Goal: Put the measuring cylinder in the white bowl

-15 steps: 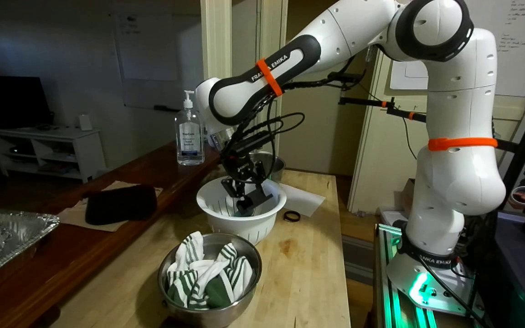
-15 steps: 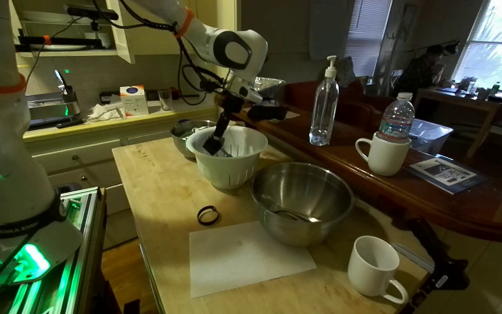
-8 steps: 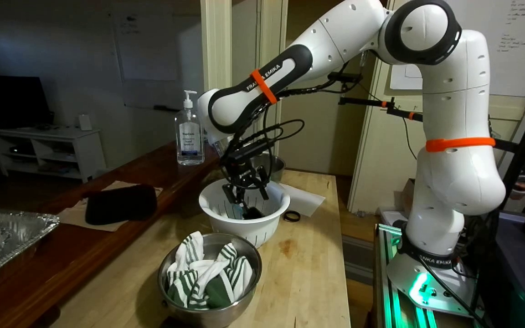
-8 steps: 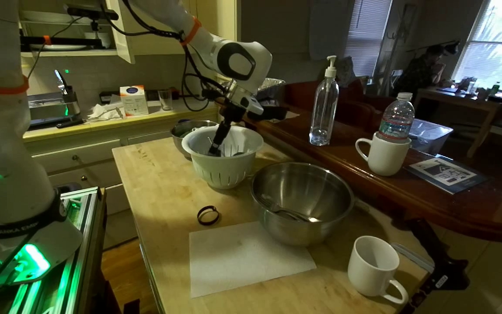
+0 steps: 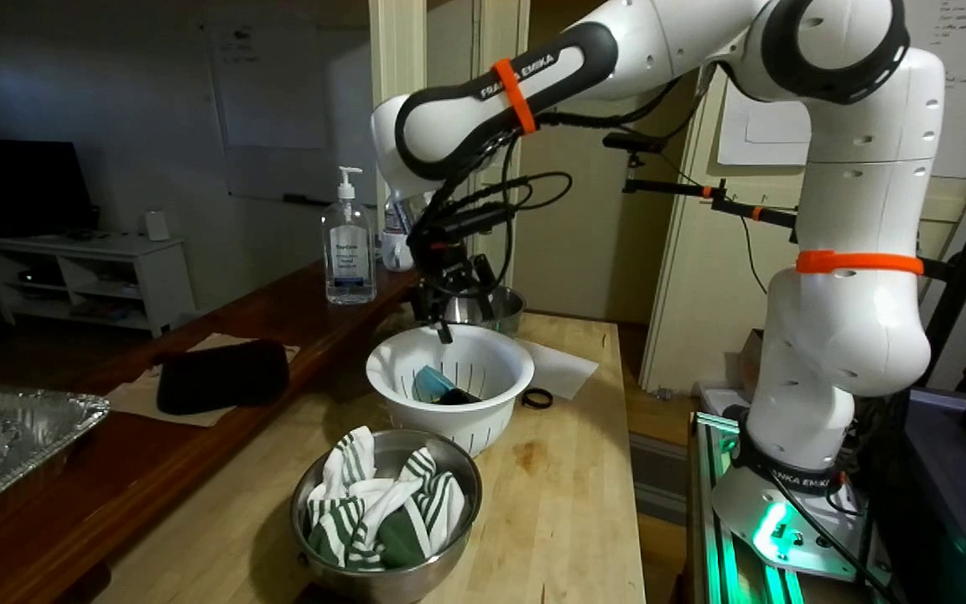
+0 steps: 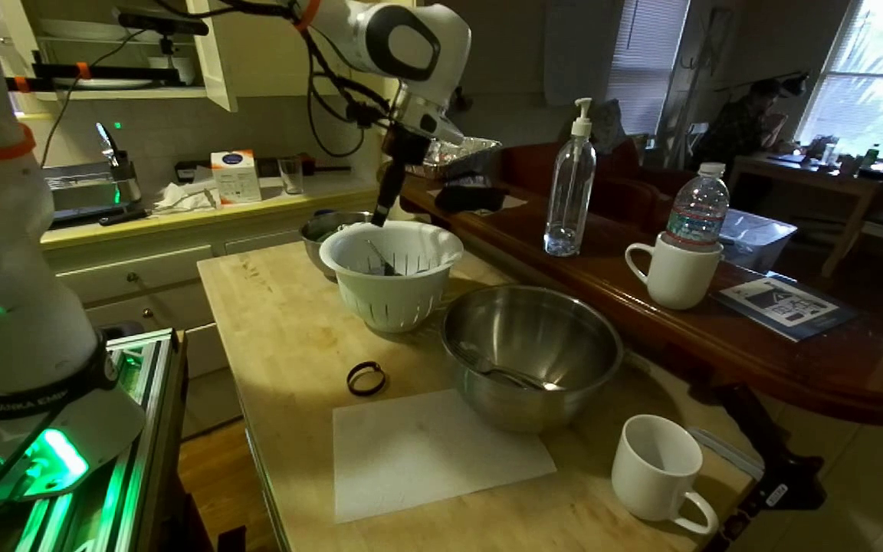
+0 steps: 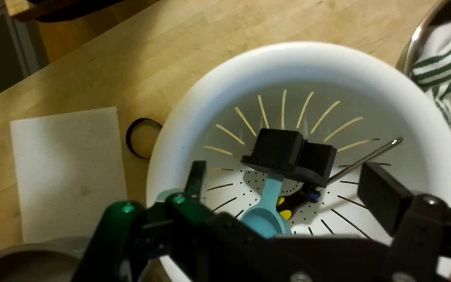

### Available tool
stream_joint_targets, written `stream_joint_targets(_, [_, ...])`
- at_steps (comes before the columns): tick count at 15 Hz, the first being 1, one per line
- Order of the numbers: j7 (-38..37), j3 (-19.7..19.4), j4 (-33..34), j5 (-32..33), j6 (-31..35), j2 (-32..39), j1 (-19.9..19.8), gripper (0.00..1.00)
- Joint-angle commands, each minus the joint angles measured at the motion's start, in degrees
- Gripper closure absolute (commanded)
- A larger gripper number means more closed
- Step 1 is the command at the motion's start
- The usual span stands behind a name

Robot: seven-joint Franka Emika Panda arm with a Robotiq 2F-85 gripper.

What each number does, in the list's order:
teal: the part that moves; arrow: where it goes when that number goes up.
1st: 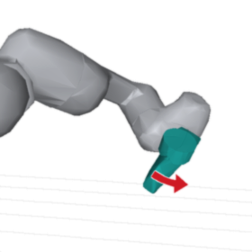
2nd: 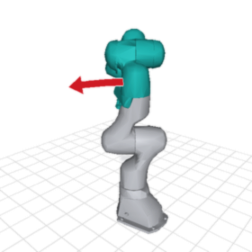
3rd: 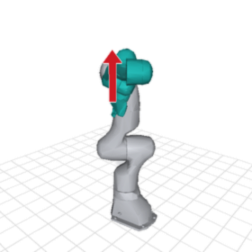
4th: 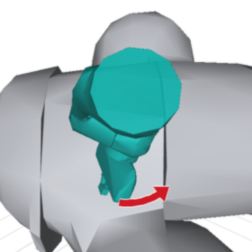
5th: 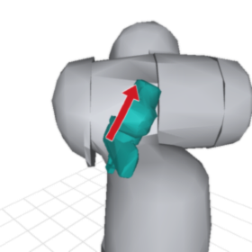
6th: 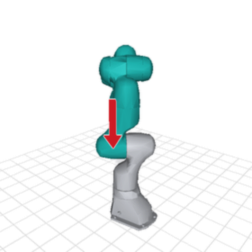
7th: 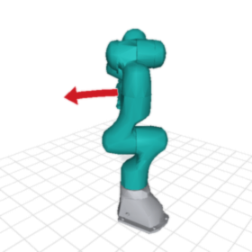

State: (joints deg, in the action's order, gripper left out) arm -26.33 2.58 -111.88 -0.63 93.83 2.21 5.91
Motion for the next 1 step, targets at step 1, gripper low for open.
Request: stream_joint_targets(1, [0.0,0.8,0.1,0.0,-0.6,-1.8,-0.5,0.00])
